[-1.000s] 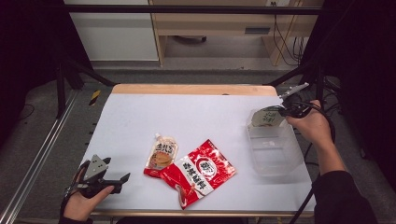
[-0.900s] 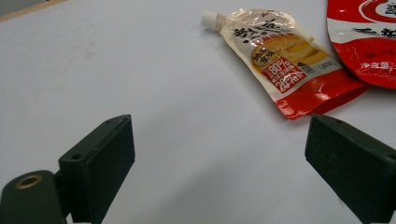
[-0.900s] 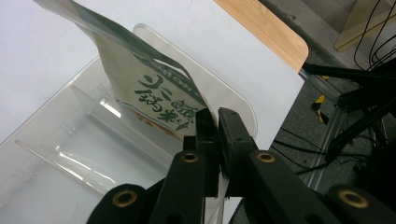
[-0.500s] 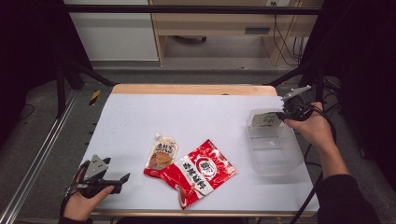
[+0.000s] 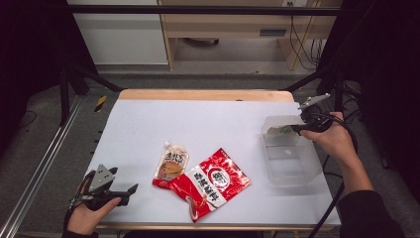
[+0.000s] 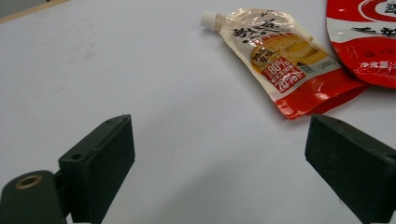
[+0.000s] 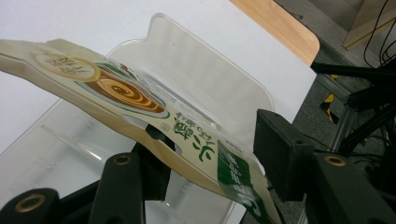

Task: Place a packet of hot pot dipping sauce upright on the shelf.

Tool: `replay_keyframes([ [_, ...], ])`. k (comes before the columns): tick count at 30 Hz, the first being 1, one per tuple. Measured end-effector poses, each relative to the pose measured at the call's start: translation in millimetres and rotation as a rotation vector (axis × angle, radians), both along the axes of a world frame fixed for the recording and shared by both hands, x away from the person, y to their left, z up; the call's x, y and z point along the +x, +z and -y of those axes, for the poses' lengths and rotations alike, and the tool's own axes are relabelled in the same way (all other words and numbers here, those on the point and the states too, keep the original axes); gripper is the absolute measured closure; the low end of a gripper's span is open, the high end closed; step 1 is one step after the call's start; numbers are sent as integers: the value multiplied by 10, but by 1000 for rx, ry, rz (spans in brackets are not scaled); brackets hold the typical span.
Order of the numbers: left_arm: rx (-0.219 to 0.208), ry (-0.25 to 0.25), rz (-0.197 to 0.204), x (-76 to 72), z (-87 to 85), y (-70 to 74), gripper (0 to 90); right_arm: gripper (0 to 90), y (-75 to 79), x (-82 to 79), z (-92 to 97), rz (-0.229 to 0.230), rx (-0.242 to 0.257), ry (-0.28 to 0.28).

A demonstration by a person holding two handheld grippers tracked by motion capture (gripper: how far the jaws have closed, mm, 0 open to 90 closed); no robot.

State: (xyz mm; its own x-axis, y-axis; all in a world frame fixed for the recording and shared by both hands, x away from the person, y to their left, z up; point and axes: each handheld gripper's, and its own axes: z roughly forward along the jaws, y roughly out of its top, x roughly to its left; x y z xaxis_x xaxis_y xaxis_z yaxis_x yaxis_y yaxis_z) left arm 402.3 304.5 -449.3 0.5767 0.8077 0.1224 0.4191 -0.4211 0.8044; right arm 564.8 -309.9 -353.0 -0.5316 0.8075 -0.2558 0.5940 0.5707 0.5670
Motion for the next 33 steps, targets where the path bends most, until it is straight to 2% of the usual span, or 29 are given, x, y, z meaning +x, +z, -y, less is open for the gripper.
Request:
replay_keyframes([
  [10,1,-1,0,-1,3,2,82,450,-18,-82,-42,-3,5,8],
  [13,2,-3,0,-1,4,2,82,373,-36,-148,-43,15,-1,7],
  [14,3,-3,0,-2,5,3,82,373,-36,-148,-43,15,-1,7],
  [15,5,-5,1,-4,7,6,82,323,-36,-180,-44,24,2,9],
  [16,5,-5,1,-4,7,6,82,323,-36,-180,-44,24,2,9],
  [17,7,-7,2,-6,9,8,82,278,-21,-229,-56,33,0,12],
  [23,6,-7,3,-7,13,7,82,199,80,-380,-89,71,14,42],
  [28,3,-6,5,-8,18,6,82,178,133,-481,-113,75,19,54],
  [33,9,-9,4,-10,20,9,82,165,192,-665,-159,100,33,84],
])
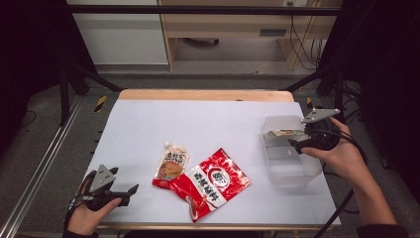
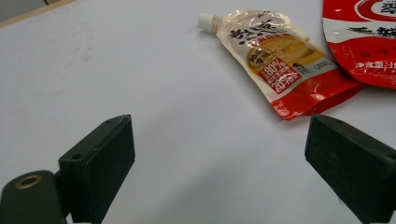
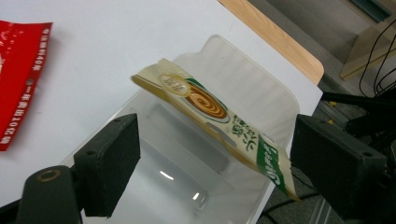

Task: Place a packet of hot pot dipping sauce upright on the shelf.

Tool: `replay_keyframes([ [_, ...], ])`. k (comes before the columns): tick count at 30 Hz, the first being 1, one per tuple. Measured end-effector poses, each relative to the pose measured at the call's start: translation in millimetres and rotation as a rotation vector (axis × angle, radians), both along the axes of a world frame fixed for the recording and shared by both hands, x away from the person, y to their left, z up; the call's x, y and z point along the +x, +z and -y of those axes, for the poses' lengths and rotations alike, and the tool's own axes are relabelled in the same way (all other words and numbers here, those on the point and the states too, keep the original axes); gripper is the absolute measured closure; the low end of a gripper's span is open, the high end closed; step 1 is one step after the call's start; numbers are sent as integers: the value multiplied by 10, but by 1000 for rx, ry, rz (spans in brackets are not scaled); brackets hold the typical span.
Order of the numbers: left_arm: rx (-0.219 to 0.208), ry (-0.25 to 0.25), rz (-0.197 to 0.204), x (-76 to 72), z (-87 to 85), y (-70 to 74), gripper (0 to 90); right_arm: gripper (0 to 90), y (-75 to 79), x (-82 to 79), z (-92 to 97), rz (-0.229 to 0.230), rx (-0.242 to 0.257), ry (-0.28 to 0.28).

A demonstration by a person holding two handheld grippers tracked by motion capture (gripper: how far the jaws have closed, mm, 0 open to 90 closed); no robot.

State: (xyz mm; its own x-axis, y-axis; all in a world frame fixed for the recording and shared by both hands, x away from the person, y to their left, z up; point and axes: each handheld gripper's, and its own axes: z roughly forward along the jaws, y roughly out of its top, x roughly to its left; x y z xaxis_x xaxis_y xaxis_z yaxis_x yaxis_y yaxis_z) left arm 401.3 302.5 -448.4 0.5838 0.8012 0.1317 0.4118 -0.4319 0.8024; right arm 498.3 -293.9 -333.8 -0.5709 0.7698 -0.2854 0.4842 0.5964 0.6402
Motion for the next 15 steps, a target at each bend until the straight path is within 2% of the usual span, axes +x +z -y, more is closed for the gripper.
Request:
replay_keyframes([
  [8,-1,0,2,0,6,-3,83,135,25,-202,-94,28,26,12],
  [15,5,-3,0,-1,5,-3,83,86,16,-371,-284,54,39,43],
])
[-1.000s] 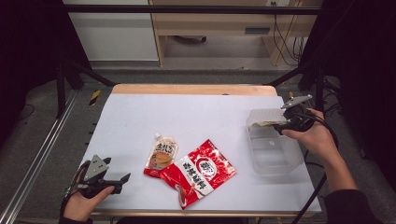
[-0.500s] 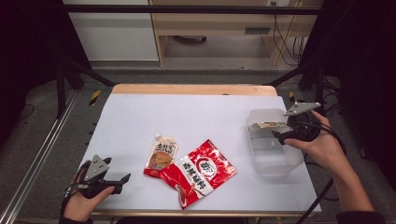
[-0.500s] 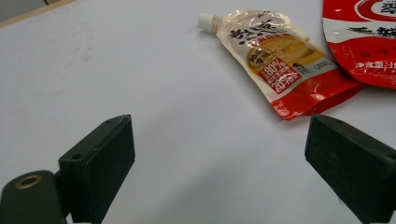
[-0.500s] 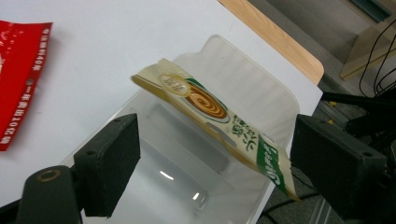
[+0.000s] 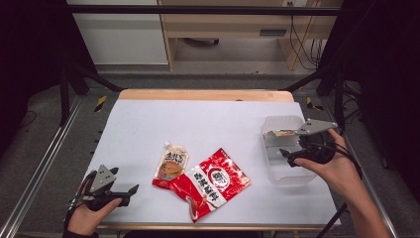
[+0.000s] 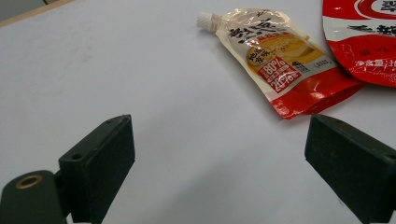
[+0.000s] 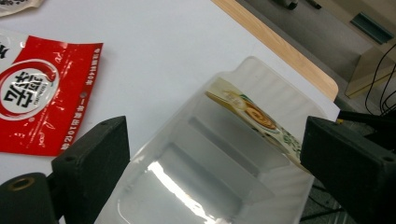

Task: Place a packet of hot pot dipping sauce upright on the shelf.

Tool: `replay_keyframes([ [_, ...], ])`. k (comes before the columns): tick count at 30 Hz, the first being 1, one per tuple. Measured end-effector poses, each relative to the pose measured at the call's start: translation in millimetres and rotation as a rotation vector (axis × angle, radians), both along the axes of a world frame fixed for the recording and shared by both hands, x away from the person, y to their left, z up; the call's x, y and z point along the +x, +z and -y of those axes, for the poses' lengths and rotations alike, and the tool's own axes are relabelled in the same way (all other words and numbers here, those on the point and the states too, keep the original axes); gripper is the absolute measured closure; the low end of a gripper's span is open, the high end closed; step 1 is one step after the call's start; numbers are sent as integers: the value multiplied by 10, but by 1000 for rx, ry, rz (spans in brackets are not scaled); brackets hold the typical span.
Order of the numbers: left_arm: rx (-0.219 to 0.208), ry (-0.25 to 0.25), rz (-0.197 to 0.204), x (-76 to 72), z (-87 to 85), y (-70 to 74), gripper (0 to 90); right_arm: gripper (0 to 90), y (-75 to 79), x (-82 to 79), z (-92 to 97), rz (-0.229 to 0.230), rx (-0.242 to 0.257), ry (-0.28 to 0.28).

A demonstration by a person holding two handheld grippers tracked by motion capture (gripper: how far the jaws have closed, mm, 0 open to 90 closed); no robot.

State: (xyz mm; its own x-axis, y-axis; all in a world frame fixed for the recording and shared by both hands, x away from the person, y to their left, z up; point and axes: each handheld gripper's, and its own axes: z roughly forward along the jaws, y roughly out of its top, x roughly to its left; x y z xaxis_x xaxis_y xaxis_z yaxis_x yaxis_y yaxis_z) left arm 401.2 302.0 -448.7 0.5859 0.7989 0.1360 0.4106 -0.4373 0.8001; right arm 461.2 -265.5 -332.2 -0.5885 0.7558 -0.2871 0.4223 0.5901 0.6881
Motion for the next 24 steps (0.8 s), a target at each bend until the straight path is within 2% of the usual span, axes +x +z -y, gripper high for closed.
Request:
replay_keyframes([
  [9,1,-1,0,-1,2,-2,83,120,-77,-150,-354,18,11,69],
  [11,3,-1,2,-2,4,-2,83,126,-128,-179,-497,20,13,97],
  [16,3,-1,1,-1,4,-3,83,135,-191,-198,-661,20,29,117],
  [19,3,-2,1,-2,5,-2,83,146,-292,-202,-833,16,36,145],
  [24,4,-3,1,-3,6,-2,83,166,-409,-191,-988,6,48,159],
])
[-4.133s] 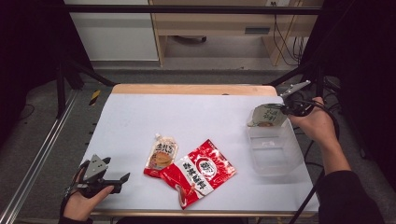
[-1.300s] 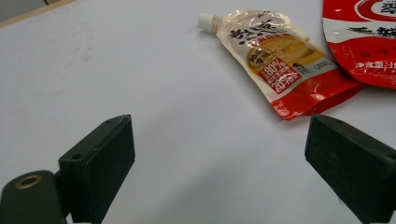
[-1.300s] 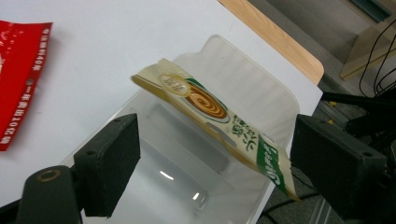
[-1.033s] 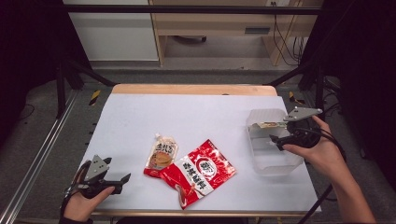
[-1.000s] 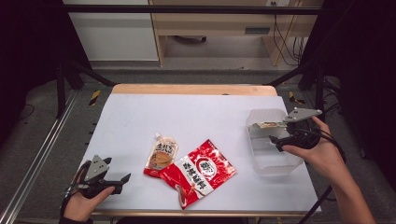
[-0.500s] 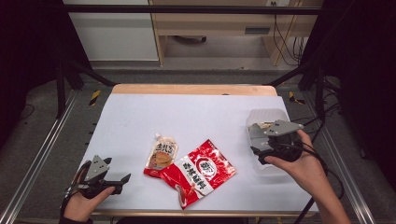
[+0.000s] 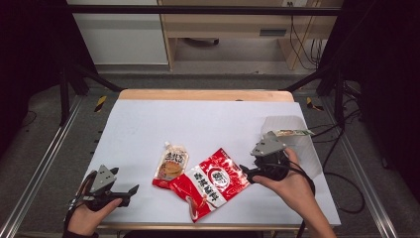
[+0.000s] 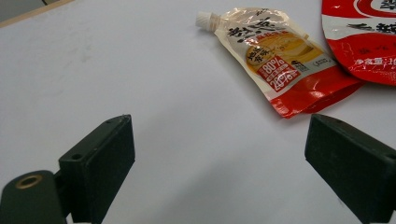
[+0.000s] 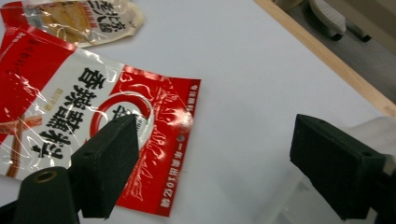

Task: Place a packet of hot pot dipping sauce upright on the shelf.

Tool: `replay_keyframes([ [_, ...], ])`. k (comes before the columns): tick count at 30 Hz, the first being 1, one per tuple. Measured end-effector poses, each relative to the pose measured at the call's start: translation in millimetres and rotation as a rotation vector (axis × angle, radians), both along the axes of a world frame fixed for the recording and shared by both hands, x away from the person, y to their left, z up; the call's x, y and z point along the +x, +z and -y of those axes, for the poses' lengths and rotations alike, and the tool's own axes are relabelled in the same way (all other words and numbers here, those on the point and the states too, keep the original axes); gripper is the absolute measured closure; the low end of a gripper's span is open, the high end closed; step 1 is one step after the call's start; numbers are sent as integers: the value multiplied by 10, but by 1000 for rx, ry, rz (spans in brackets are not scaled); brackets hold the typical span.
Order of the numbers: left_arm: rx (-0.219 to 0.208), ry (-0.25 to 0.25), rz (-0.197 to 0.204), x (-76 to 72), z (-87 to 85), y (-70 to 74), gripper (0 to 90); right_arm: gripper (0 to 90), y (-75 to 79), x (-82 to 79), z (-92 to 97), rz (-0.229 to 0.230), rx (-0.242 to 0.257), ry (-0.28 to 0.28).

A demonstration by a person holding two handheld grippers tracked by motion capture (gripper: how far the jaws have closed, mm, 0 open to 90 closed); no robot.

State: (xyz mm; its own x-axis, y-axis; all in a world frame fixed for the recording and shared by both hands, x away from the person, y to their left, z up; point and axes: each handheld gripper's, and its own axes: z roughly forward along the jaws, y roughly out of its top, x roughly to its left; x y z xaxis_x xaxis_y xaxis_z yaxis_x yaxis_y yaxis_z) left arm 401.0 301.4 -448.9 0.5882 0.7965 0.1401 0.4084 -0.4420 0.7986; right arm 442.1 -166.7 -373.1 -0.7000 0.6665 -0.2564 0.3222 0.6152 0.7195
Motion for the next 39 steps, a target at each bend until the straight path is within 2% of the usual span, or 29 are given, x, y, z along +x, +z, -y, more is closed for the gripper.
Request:
replay_keyframes([
  [3,-1,0,1,1,-1,1,83,185,-130,3,-143,-15,13,15],
  [6,1,-2,0,3,0,1,83,194,-190,5,-205,-21,14,19],
  [12,2,-13,3,17,20,7,84,245,-335,-4,-329,-30,69,8],
  [16,-13,-31,-6,28,51,12,98,271,-492,-36,-408,-31,110,-1],
  [17,-19,-34,-5,28,72,10,103,300,-568,-56,-450,-46,116,4],
  [19,-14,-41,-8,32,96,10,103,320,-594,-65,-478,-54,113,9],
  [22,-5,-49,-10,37,129,0,103,370,-611,-73,-575,-60,94,33],
  [25,5,-48,-10,34,136,-9,103,440,-582,-45,-783,-69,81,60],
  [26,5,-48,-10,34,136,-9,103,440,-582,-45,-783,-69,81,60],
  [28,8,-49,-10,28,130,-8,102,454,-557,4,-942,-75,76,76],
  [29,5,-48,-9,20,128,-11,102,478,-538,62,-1060,-77,65,88],
  [30,5,-48,-9,20,128,-11,103,478,-538,62,-1060,-77,65,88],
  [34,12,-56,-8,10,137,-11,102,538,-504,234,-1269,-97,57,92],
  [39,15,-61,-5,6,147,-7,102,602,-479,493,-1432,-148,42,76],
])
